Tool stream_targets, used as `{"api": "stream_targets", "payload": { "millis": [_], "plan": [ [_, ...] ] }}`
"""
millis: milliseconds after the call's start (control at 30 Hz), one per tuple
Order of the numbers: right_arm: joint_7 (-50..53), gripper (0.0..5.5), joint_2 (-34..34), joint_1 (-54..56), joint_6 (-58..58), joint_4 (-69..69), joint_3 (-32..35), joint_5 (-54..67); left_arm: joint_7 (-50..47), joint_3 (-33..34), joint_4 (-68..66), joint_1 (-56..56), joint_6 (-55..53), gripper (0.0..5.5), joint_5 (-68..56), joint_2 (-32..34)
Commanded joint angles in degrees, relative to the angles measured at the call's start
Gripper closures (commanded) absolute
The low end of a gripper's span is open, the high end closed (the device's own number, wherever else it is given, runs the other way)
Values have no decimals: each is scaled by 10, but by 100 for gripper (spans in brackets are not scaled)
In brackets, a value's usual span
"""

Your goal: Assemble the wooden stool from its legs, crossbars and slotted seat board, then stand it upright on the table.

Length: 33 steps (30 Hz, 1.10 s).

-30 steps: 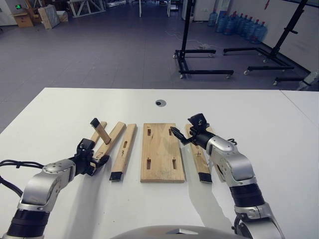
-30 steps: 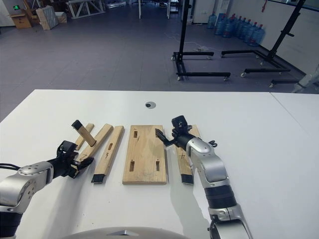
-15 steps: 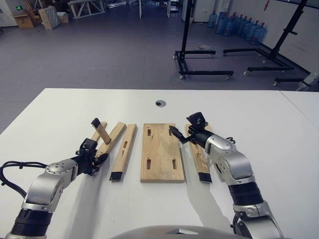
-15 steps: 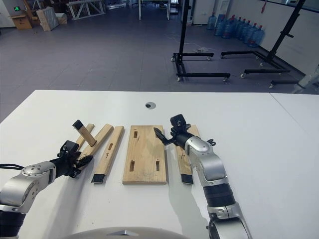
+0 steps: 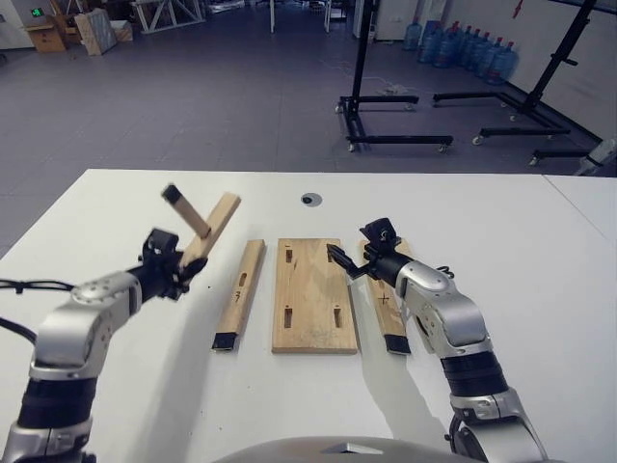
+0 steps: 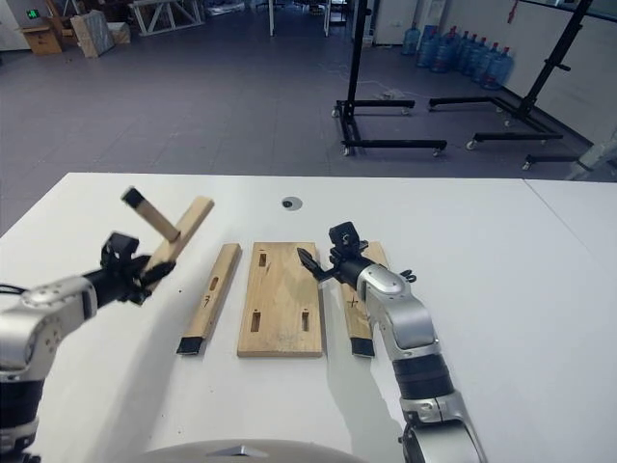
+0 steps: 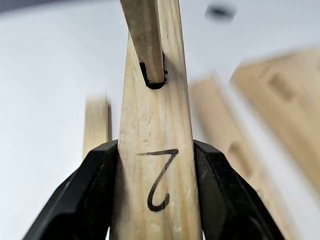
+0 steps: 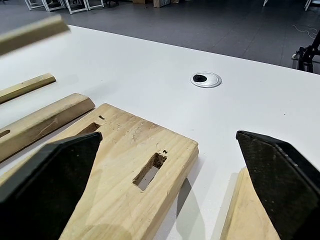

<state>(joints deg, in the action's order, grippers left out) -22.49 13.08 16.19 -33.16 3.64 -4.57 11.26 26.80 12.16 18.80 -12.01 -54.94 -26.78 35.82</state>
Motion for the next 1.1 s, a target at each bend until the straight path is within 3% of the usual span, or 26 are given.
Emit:
{"api": "stream_targets", "payload": {
  "millis": [33, 233, 300, 533, 767, 1100],
  "plan": [
    [-5, 55, 0, 35, -16, -6, 46, 38, 24, 62, 36, -77, -67, 346, -117, -17],
    [-36, 55, 31, 190, -286, -34, 313, 451, 6, 94, 51, -100, -150, 346, -375, -134],
    [-26, 55, 50, 239, -347, -89, 365, 565, -15, 98, 23, -111, -150, 346, -443, -166],
    [3, 55, 30, 266, -452, -120, 329, 740, -53, 66, -26, -130, -123, 346, -538, -191],
    [105, 55, 10, 273, -413, -122, 293, 811, -61, 32, -11, -114, -105, 346, -565, -186],
    [170, 55, 2, 274, -344, -101, 241, 905, -58, -7, -2, -91, -91, 346, -558, -176]
  ]
}}
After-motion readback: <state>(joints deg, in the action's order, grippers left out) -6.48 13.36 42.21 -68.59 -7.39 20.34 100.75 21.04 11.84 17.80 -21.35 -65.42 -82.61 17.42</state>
